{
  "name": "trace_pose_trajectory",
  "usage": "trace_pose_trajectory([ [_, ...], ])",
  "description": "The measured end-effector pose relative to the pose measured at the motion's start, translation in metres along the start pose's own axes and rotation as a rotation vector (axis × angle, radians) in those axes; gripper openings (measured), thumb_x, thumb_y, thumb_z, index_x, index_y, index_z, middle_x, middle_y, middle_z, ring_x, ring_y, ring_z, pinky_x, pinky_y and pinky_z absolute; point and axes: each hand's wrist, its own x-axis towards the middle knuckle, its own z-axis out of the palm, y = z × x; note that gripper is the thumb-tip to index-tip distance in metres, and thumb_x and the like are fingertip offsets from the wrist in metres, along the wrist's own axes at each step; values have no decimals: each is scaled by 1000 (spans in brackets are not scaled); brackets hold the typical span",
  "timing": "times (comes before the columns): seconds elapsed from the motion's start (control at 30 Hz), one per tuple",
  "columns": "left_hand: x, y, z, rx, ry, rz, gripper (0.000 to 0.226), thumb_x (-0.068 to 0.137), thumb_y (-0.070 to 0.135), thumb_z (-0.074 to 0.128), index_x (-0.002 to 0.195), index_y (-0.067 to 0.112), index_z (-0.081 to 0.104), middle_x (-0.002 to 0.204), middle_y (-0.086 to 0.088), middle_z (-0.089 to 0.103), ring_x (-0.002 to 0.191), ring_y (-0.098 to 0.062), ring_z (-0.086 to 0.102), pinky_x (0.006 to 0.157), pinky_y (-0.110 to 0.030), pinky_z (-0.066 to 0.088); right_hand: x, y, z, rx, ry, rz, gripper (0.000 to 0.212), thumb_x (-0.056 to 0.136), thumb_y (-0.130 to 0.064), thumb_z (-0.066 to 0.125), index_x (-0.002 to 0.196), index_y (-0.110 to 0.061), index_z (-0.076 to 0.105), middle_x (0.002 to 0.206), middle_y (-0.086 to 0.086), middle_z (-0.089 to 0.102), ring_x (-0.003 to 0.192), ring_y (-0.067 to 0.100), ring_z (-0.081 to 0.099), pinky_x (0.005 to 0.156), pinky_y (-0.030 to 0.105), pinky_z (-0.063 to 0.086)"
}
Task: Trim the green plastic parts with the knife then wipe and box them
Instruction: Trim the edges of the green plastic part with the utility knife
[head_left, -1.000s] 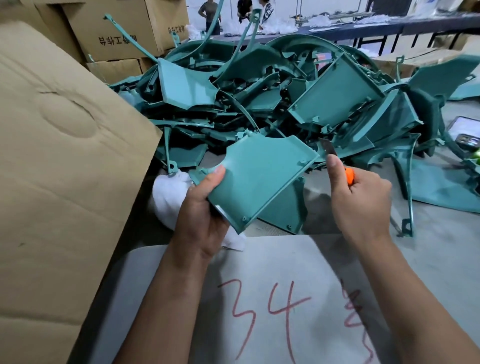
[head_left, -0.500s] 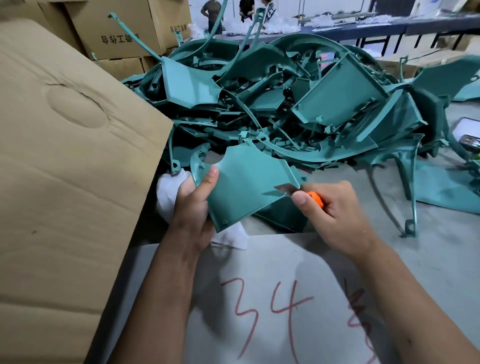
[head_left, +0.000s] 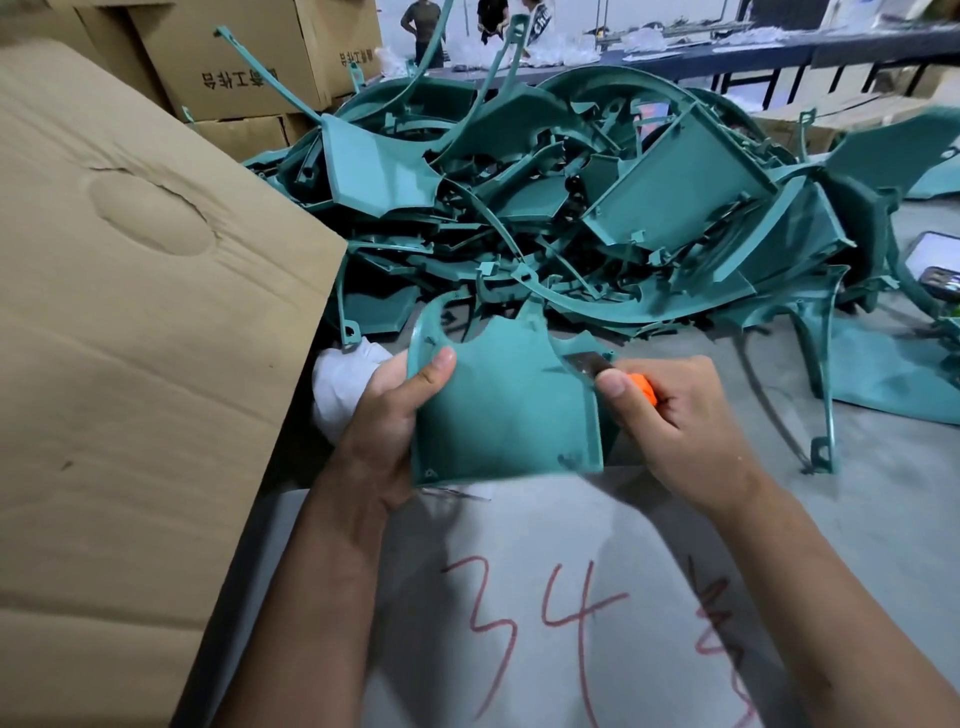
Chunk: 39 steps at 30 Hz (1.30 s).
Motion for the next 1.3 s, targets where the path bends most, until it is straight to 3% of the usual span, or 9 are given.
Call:
trace_pose_trajectory([
  [0.2,-3,2,3,16,-77,-27,46,96,20,55,131,-9,56,125,-29,67,110,-38,70,84,-40,60,1,2,1,-62,85,45,69,102,-61,46,58,-9,34,53,8,32,53,9,26,51,27,22],
  [0.27,-4,4,5,22,-82,-23,44,95,19,55,129,-9,57,122,-28,69,107,-37,71,83,-38,60,1,0,1,16,57,35,76,102,-67,42,59,-6,36,53,9,34,52,17,29,51,31,23],
  [0.43,-6,2,9,-22,-112,-62,40,95,20,54,125,-5,61,120,-26,70,104,-35,72,83,-39,60,-1,-5,4,71,-22,-1,73,101,-69,41,58,-11,34,53,-1,27,51,7,24,49,26,20],
  [0.6,-8,5,3,22,-126,-72,36,91,18,56,118,-5,63,108,-22,74,94,-32,74,79,-38,62,3,1,1,-82,173,121,65,102,-59,43,54,-16,39,47,0,36,44,13,33,44,29,26],
  [0.7,-12,9,-1,79,-129,-26,31,81,24,78,104,3,73,95,-14,77,84,-24,76,71,-31,61,3,1,-2,-68,253,170,52,103,-54,46,69,-14,49,56,5,53,51,20,50,51,40,41],
  [0.8,-15,10,-4,107,-205,-21,55,59,49,95,98,12,81,91,-8,78,81,-18,76,70,-27,60,2,-6,0,-3,181,123,35,105,-44,52,85,-15,55,67,10,58,61,30,56,58,49,45],
  [0.97,-15,3,5,211,-296,-90,39,86,55,72,104,22,81,96,0,79,86,-10,75,71,-20,57,2,-16,12,21,65,36,23,106,-32,54,91,-17,59,70,4,54,61,22,52,56,37,40],
  [1.1,-12,-4,24,345,-208,-124,54,99,58,37,74,30,76,54,8,63,45,1,57,45,-11,43,1,-17,14,42,34,22,21,106,-29,55,89,-17,59,70,2,54,62,20,51,56,33,39],
  [1.3,-5,-19,30,308,-158,-89,62,107,54,30,68,32,73,53,11,59,44,1,55,45,-10,42,0,-20,19,31,51,-31,22,105,-28,58,89,-12,60,69,-1,50,61,19,48,56,26,35],
])
